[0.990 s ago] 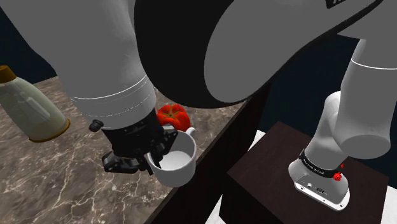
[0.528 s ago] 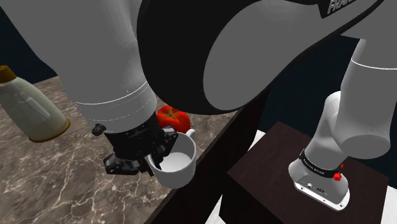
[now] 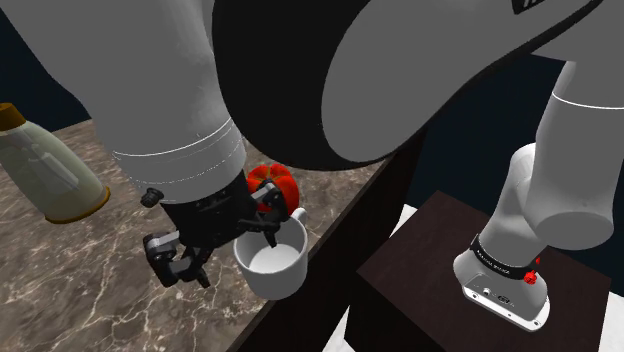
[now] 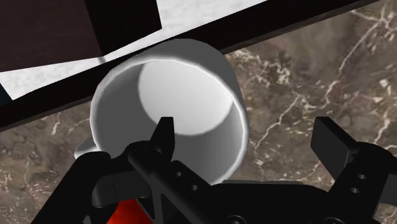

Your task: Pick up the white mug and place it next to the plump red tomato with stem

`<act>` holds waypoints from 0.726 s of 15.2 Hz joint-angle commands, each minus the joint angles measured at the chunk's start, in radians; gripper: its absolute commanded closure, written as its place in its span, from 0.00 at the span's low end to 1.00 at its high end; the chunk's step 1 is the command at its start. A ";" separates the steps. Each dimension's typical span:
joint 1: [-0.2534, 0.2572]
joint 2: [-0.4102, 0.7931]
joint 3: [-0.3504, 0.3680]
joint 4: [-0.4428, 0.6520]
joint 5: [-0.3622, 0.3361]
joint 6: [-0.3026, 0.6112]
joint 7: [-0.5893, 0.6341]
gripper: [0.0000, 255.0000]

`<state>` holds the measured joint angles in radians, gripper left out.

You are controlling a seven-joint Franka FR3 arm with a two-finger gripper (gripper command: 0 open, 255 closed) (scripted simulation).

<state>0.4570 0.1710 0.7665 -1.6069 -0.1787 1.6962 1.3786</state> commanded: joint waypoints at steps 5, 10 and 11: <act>0.025 0.029 0.006 0.142 -0.019 -0.122 0.008 0.00; 0.026 0.030 0.006 0.142 -0.019 -0.122 0.008 0.00; 0.026 0.030 0.006 0.142 -0.019 -0.122 0.008 0.00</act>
